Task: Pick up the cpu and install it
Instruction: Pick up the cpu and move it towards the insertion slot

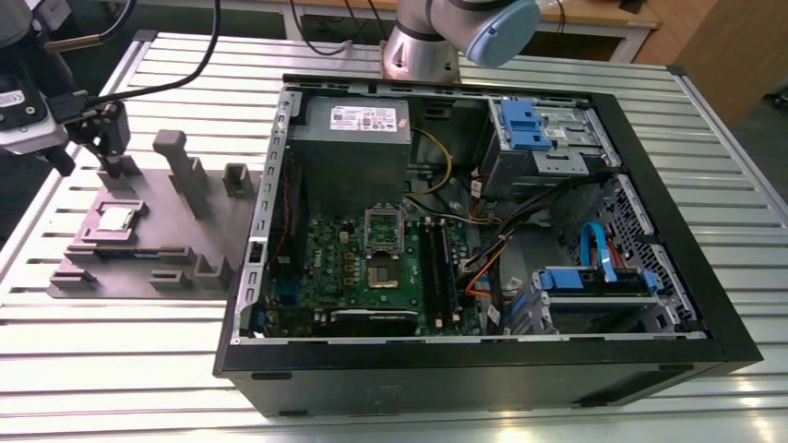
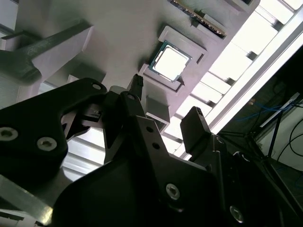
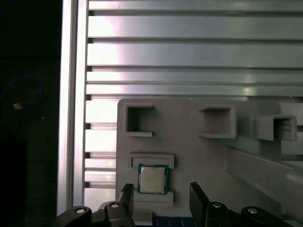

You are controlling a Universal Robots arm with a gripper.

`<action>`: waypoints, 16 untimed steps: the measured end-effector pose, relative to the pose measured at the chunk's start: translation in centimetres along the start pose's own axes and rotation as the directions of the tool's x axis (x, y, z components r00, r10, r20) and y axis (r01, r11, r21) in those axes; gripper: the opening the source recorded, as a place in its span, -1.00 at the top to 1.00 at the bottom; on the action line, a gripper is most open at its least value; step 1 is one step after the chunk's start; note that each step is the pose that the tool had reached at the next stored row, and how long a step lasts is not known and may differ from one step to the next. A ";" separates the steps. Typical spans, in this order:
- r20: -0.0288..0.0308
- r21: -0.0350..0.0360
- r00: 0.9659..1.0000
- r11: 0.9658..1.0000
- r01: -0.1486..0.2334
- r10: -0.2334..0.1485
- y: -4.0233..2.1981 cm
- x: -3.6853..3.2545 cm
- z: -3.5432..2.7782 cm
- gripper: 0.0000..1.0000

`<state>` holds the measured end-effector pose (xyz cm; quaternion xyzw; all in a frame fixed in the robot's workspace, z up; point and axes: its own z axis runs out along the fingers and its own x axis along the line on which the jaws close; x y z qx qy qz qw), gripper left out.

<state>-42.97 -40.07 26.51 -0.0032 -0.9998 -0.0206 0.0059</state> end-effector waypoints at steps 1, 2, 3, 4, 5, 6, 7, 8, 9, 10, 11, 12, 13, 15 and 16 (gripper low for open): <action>0.000 0.000 1.000 1.000 0.000 0.000 -0.01 0.00 0.12 -0.18; 0.000 0.000 1.000 1.000 0.000 0.000 -0.03 0.00 0.25 -0.18; 0.000 0.000 1.000 1.000 0.000 0.000 -0.05 -0.01 0.39 -0.18; -0.001 0.000 1.000 1.000 0.000 0.000 -0.08 -0.02 0.57 -0.20; -0.001 -0.001 1.000 1.000 0.000 0.000 -0.13 -0.03 0.75 -0.20; -0.001 -0.001 1.000 1.000 0.000 0.000 -0.17 -0.03 0.93 -0.33; -0.001 -0.001 1.000 1.000 0.000 0.000 -0.20 -0.02 1.11 -0.33; -0.001 -0.001 1.000 1.000 0.000 0.000 -0.21 -0.02 1.28 -0.33; -0.001 -0.001 1.000 1.000 0.000 0.000 -0.23 -0.03 1.46 -0.33; -0.001 -0.001 1.000 1.000 0.000 0.000 -0.26 -0.03 1.64 -0.33; -0.001 -0.001 1.000 1.000 0.000 0.000 -0.29 -0.04 1.83 -0.33; -0.001 -0.001 1.000 1.000 0.000 0.000 -0.31 -0.04 2.01 -0.33; -0.001 -0.001 1.000 1.000 0.001 -0.001 -0.33 -0.03 2.18 -0.33; -0.001 -0.001 1.000 1.000 0.009 -0.009 -0.37 0.06 2.54 -0.33; -0.001 -0.001 1.000 1.000 0.014 -0.014 -0.38 0.14 2.72 -0.33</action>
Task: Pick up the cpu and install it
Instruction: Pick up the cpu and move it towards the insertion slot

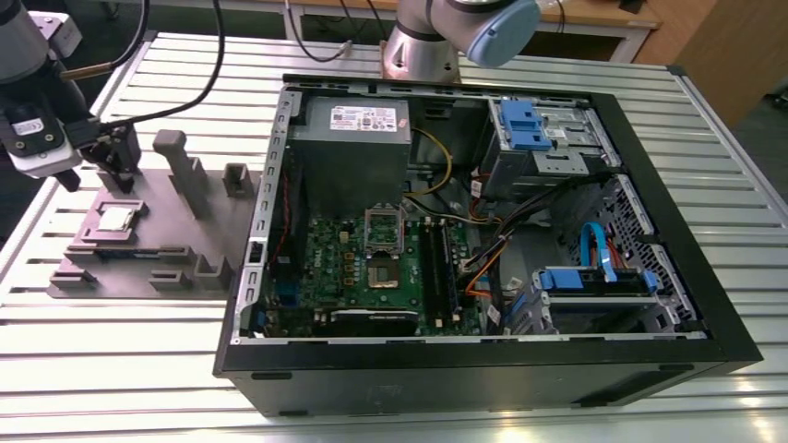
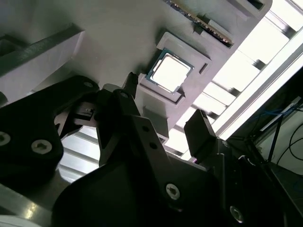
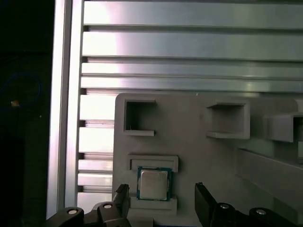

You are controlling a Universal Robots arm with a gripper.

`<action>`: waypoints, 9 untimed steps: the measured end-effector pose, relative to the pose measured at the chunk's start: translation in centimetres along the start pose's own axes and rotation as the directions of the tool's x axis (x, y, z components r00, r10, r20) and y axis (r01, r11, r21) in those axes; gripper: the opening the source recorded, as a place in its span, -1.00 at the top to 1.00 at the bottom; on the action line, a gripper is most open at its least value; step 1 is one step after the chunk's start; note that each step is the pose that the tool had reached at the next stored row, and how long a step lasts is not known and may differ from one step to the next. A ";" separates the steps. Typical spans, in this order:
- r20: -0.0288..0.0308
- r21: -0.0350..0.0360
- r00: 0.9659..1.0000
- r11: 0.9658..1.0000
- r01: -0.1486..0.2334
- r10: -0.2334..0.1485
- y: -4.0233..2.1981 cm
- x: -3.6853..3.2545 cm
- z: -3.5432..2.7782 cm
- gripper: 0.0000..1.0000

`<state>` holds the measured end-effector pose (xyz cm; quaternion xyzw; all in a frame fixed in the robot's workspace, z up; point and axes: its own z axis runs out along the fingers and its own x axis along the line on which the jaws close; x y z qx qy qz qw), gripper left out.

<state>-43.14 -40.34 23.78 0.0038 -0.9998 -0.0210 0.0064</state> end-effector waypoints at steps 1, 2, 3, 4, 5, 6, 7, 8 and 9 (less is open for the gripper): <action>0.000 0.000 1.000 1.000 0.003 -0.003 -0.01 0.13 0.17 -0.33; 0.000 0.000 1.000 1.000 0.004 -0.004 -0.01 0.24 0.28 -0.33; 0.000 0.000 1.000 1.000 0.004 -0.004 -0.02 0.29 0.36 -0.33; 0.000 0.000 1.000 1.000 0.004 -0.004 -0.02 0.29 0.40 -0.33; 0.000 0.000 1.000 1.000 0.004 -0.004 -0.02 0.30 0.42 -0.33; 0.000 0.000 1.000 1.000 0.004 -0.004 -0.02 0.30 0.43 -0.33; 0.000 0.000 1.000 1.000 0.004 -0.004 -0.02 0.31 0.44 -0.33; 0.000 0.000 1.000 1.000 0.004 -0.004 -0.02 0.31 0.45 -0.33; 0.000 0.000 1.000 1.000 0.004 -0.004 -0.02 0.30 0.48 -0.33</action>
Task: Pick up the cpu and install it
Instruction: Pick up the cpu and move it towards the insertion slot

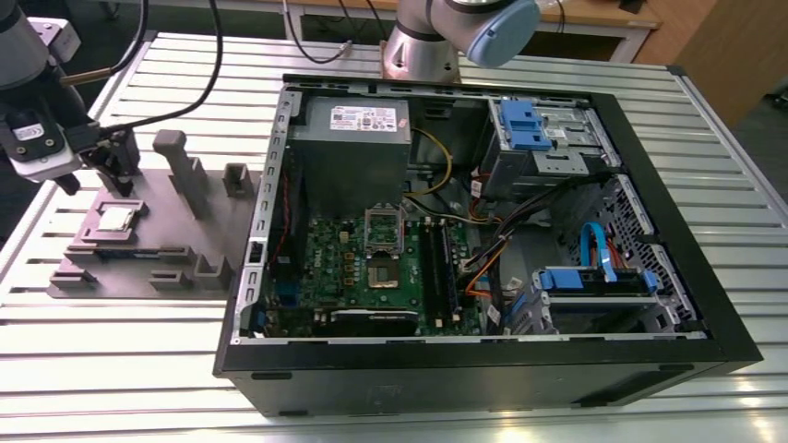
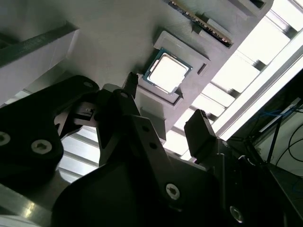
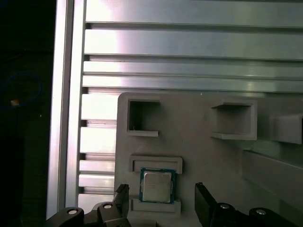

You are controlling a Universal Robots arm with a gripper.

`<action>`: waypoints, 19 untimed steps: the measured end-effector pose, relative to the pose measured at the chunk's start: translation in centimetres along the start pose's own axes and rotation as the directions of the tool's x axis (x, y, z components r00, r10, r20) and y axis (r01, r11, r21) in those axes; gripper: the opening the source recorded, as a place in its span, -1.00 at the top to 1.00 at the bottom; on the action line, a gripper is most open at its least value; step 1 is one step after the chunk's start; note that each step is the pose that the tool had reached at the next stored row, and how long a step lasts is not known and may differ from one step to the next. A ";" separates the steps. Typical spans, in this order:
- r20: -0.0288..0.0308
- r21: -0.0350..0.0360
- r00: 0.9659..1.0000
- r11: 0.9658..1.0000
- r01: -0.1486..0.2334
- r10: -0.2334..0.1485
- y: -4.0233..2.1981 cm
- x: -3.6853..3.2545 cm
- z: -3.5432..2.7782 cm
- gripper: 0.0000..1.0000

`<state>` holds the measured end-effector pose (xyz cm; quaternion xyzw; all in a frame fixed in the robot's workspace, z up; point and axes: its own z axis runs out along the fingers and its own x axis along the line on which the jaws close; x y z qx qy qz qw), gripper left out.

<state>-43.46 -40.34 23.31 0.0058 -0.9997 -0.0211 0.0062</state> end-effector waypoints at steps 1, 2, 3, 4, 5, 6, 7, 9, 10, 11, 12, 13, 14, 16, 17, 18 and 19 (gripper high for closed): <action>0.000 0.000 1.000 1.000 0.000 0.000 0.00 0.00 0.05 -0.33; 0.000 0.000 1.000 1.000 0.000 0.000 0.00 -0.01 0.13 -0.33; 0.000 0.000 1.000 1.000 0.002 -0.002 -0.01 -0.01 0.23 -0.33; 0.000 0.000 1.000 1.000 0.005 -0.005 -0.01 0.00 0.38 -0.33; 0.000 0.000 1.000 1.000 0.008 -0.008 -0.02 0.00 0.56 -0.33; -0.001 0.000 1.000 1.000 0.008 -0.008 -0.04 0.00 0.74 -0.33; -0.001 0.000 1.000 1.000 0.008 -0.008 -0.05 0.00 0.92 -0.33; 0.000 0.000 1.000 1.000 0.009 -0.009 -0.08 0.02 1.30 -0.33; 0.000 0.000 1.000 1.000 0.009 -0.009 -0.09 0.02 1.48 -0.33; 0.000 0.000 1.000 1.000 0.009 -0.009 -0.11 0.03 1.66 -0.33; 0.000 0.000 1.000 1.000 0.009 -0.009 -0.16 0.03 1.83 -0.33; -0.001 0.000 1.000 1.000 0.009 -0.009 -0.23 0.03 2.00 -0.33; -0.001 0.000 1.000 1.000 0.009 -0.009 -0.33 0.04 2.18 -0.33; -0.001 -0.002 1.000 1.000 0.009 -0.009 -0.64 0.03 2.54 -0.33; -0.001 -0.002 1.000 1.000 0.009 -0.009 -0.86 0.04 2.71 -0.33; 0.000 -0.003 1.000 1.000 0.009 -0.009 -1.02 0.04 2.89 -0.33; 0.000 -0.003 1.000 1.000 0.009 -0.009 -1.12 0.03 3.07 -0.33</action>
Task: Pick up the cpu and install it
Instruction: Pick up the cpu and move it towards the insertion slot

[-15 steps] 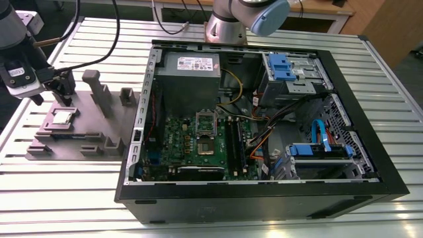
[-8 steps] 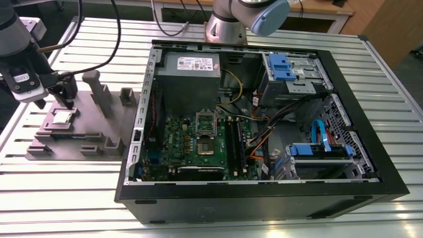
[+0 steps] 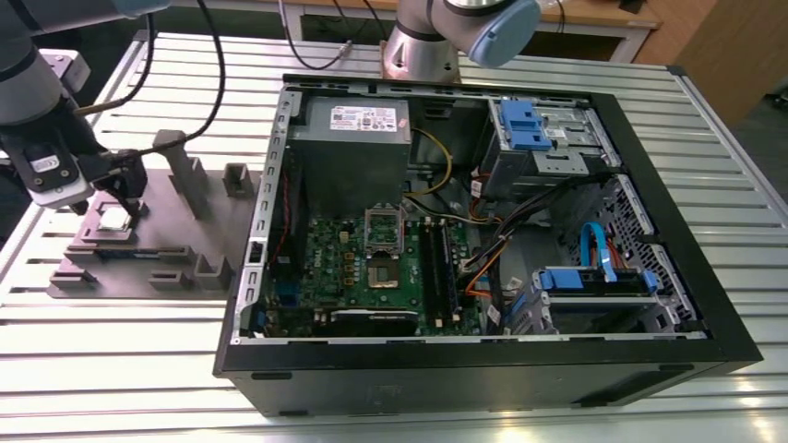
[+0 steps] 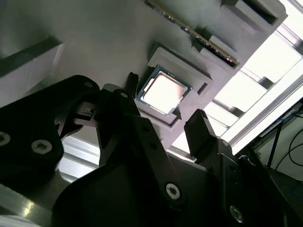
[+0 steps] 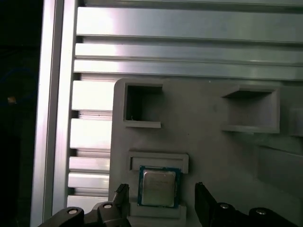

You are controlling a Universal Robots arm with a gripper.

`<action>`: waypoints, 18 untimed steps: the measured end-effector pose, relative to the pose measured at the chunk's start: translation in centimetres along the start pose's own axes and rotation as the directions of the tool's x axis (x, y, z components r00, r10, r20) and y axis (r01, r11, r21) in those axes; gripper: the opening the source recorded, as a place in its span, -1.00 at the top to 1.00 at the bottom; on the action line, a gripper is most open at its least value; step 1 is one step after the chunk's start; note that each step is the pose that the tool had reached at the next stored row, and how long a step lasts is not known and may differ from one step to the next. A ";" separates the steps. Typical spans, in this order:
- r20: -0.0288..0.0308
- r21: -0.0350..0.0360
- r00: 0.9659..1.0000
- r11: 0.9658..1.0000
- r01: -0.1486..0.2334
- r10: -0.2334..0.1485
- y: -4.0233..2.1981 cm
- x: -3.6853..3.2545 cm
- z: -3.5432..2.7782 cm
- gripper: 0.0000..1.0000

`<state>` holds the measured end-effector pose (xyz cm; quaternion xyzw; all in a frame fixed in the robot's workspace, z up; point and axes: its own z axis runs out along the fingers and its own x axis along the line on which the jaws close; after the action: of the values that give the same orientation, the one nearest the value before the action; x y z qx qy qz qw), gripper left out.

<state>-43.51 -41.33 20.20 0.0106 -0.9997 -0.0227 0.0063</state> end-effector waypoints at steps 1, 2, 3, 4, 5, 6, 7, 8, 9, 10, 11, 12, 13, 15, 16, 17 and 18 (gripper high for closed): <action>0.000 0.000 1.000 1.000 0.001 -0.001 -0.06 0.00 0.18 -0.33; 0.000 0.000 1.000 1.000 0.001 -0.001 -0.09 0.02 0.38 -0.33; 0.000 0.000 1.000 1.000 0.001 -0.001 -0.10 0.02 0.55 -0.33; 0.000 0.000 1.000 1.000 0.001 -0.001 -0.11 0.02 0.72 -0.33; 0.000 0.000 1.000 1.000 0.001 -0.001 -0.12 0.01 0.90 -0.33; -0.001 0.000 1.000 1.000 0.001 -0.001 -0.12 0.01 1.09 -0.33; -0.001 0.000 1.000 1.000 0.001 -0.001 -0.12 0.00 1.27 -0.33; -0.001 0.000 1.000 1.000 0.001 -0.001 -0.11 0.00 1.45 -0.33; -0.001 0.000 1.000 1.000 0.001 -0.001 -0.10 0.00 1.63 -0.33; -0.001 0.000 1.000 1.000 0.001 -0.001 -0.08 0.00 1.83 -0.33; -0.002 0.000 1.000 1.000 0.001 -0.001 -0.08 0.00 2.00 -0.33; -0.002 0.000 1.000 1.000 0.001 -0.001 -0.09 0.00 2.17 -0.33; -0.002 0.000 1.000 1.000 0.001 -0.001 -0.08 0.00 2.32 -0.33; -0.002 0.000 1.000 1.000 0.001 -0.001 -0.09 0.00 2.45 -0.33; -0.002 0.000 1.000 1.000 0.001 -0.001 -0.09 0.00 2.45 -0.33; -0.002 0.000 1.000 1.000 0.001 -0.001 -0.09 0.00 2.45 -0.33; -0.002 0.000 1.000 1.000 0.001 -0.001 -0.09 0.00 2.46 -0.29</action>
<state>-43.54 -41.30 17.74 0.0112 -0.9997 -0.0227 0.0073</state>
